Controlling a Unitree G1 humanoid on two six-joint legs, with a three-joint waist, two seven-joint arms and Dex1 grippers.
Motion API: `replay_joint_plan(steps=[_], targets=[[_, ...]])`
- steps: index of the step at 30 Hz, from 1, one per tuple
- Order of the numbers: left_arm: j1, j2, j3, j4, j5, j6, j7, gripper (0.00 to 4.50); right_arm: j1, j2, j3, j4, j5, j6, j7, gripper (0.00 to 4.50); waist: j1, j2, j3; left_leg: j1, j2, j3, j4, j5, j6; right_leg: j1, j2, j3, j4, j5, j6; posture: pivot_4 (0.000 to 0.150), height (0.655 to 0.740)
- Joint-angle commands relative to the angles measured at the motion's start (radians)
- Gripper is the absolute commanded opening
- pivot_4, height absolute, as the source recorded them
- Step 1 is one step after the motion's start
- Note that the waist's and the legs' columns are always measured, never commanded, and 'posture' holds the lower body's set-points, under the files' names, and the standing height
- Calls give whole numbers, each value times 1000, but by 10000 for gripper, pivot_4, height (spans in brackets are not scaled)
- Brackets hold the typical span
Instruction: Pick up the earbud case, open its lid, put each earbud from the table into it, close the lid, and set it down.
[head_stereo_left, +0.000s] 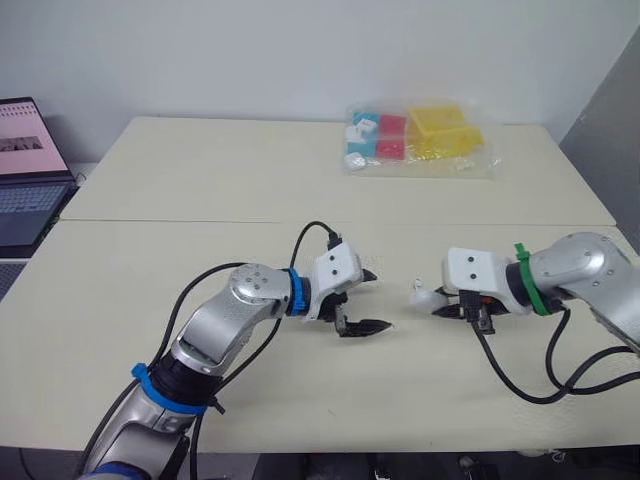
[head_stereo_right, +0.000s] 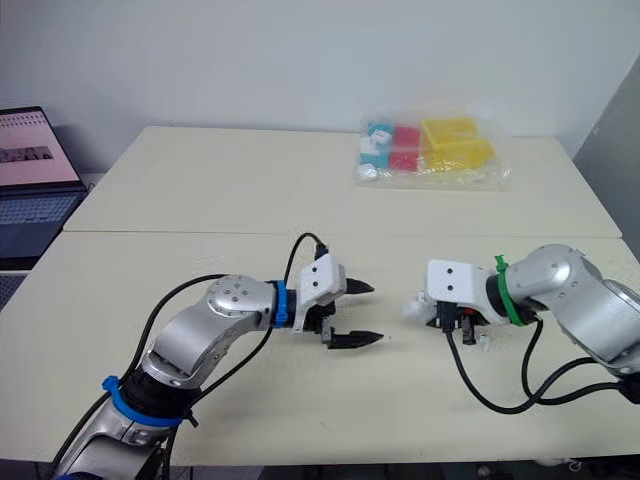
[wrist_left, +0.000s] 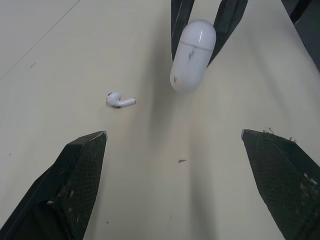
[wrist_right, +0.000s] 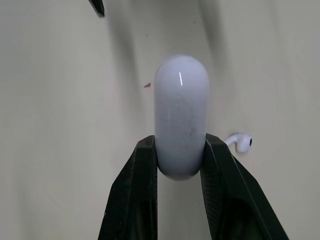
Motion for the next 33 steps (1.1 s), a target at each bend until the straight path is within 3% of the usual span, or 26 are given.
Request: replay_joint_plan(steps=[1, 27, 30, 33], targets=[[-46, -22, -33, -24, 1, -23, -28, 45000, -35, 25, -11, 1, -31, 0, 55, 7511, 1, 0, 0, 0, 0, -1, 0, 0, 0, 0, 0, 0, 0, 0, 0, 1500, 7364], [-92, -81, -75, 46, 27, 25, -27, 45000, -113, 135, -21, -25, -91, 108, 133, 7511, 1, 0, 0, 0, -1, 0, 2, 0, 0, 0, 0, 0, 2, 0, -1, 1500, 7364], [-89, -91, -67, 42, 10, 39, -26, 39049, -132, 142, -20, -25, -87, 124, 137, 7511, 1, 0, 0, 0, -1, -1, 2, 0, 0, 1, 0, 0, 2, 3, -5, 1500, 7364], [-90, -104, -63, 40, 5, 46, -15, 29206, -136, 148, -27, -32, -76, 148, 132, 7511, 1, 0, 0, 0, -1, 0, 2, 0, 0, 1, 0, 0, 2, 3, -5, 1500, 7364]])
